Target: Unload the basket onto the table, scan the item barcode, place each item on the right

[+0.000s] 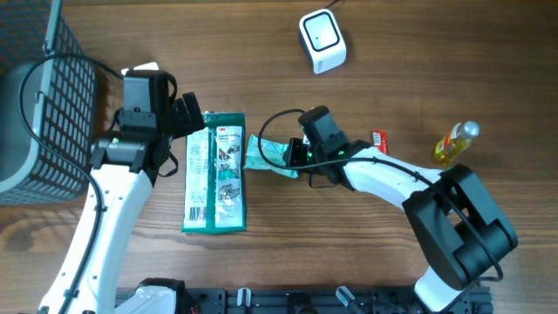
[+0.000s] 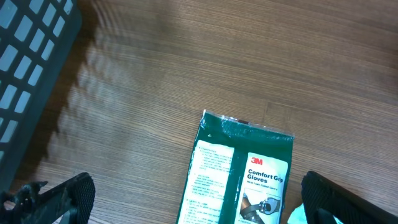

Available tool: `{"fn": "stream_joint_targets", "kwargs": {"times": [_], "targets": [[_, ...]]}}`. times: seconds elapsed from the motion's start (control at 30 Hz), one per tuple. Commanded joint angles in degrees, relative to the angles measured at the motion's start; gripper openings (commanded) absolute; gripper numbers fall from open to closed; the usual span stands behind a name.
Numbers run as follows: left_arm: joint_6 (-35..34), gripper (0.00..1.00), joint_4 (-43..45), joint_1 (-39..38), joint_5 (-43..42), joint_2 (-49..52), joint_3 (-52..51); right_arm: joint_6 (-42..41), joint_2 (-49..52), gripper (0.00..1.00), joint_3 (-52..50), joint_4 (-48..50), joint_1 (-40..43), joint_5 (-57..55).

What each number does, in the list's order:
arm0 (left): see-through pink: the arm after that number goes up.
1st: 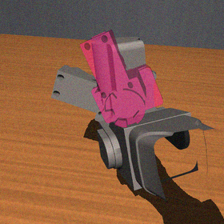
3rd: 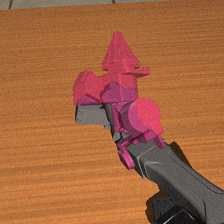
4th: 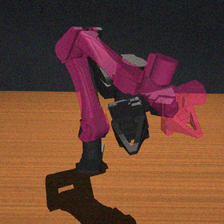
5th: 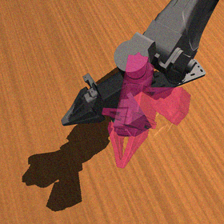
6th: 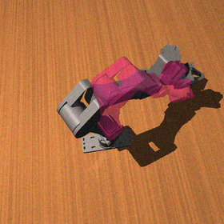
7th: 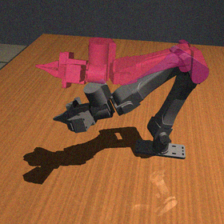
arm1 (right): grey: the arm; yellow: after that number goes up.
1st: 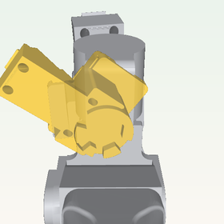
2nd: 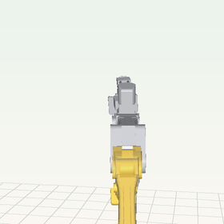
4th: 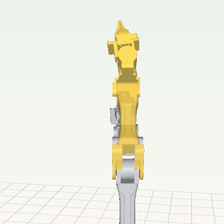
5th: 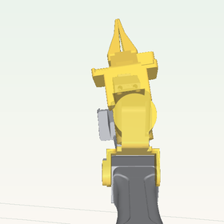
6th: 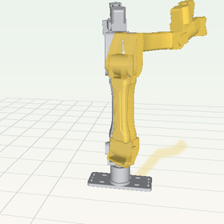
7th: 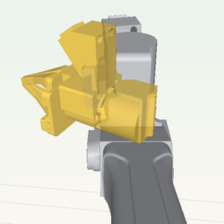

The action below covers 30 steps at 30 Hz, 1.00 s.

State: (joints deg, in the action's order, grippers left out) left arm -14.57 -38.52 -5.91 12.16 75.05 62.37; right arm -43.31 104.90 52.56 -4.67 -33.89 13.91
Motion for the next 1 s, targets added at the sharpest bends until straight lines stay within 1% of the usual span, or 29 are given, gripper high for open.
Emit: {"fn": "stream_joint_targets", "kwargs": {"times": [0.0, 0.13, 0.23, 0.27, 0.37, 0.43, 0.6, 0.67, 0.77, 0.83, 0.97], "targets": [[-0.9, 1.0, 0.17, 0.24, 0.33, -0.15, 0.66, 4.42, -0.7, 0.06, 0.26, -0.31, 1.27, -0.11], [-0.9, 1.0, 0.17, 0.24, 0.33, -0.15, 0.66, 12.2, -8.11, 0.06, 0.26, -1.6, 3.23, -0.15], [-0.9, 1.0, 0.17, 0.24, 0.33, -0.15, 0.66, 27.67, -15.26, 0.04, 0.26, -3.23, 3.28, -0.11], [-0.9, 1.0, 0.17, 0.24, 0.33, -0.15, 0.66, 30.95, -17.29, 0.04, 0.26, -4.55, 3.28, -0.09], [-0.9, 1.0, 0.17, 0.24, 0.33, -0.15, 0.66, 36.57, -22.97, 0.04, 0.26, -9.05, 3.32, -0.09], [-0.9, 1.0, 0.17, 0.24, 0.33, -0.15, 0.66, 42.77, -27.1, 0.04, 0.26, -11.76, 3.32, 0.37], [-0.9, 1.0, 0.17, 0.24, 0.33, -0.15, 0.66, 58.99, -34.05, 0.04, 0.26, -16.79, 3.32, 7.63], [-0.9, 1.0, 0.17, 0.24, 0.33, -0.15, 0.66, 61.37, -36.57, 0.04, 0.26, -18.01, 3.32, 8.22], [-0.9, 1.0, 0.17, 0.24, 0.33, -0.15, 0.66, 61.66, -39.04, 0.05, 0.26, -19.39, 3.32, 8.24], [-0.9, 1.0, 0.17, 0.24, 0.33, -0.15, 0.66, 64.43, -39.52, 0.04, 0.26, -21.09, 3.32, 8.76], [-0.9, 1.0, 0.17, 0.24, 0.33, -0.15, 0.66, 62.62, -39.47, 0.04, 0.26, -22.64, 3.32, 8.79]]}}
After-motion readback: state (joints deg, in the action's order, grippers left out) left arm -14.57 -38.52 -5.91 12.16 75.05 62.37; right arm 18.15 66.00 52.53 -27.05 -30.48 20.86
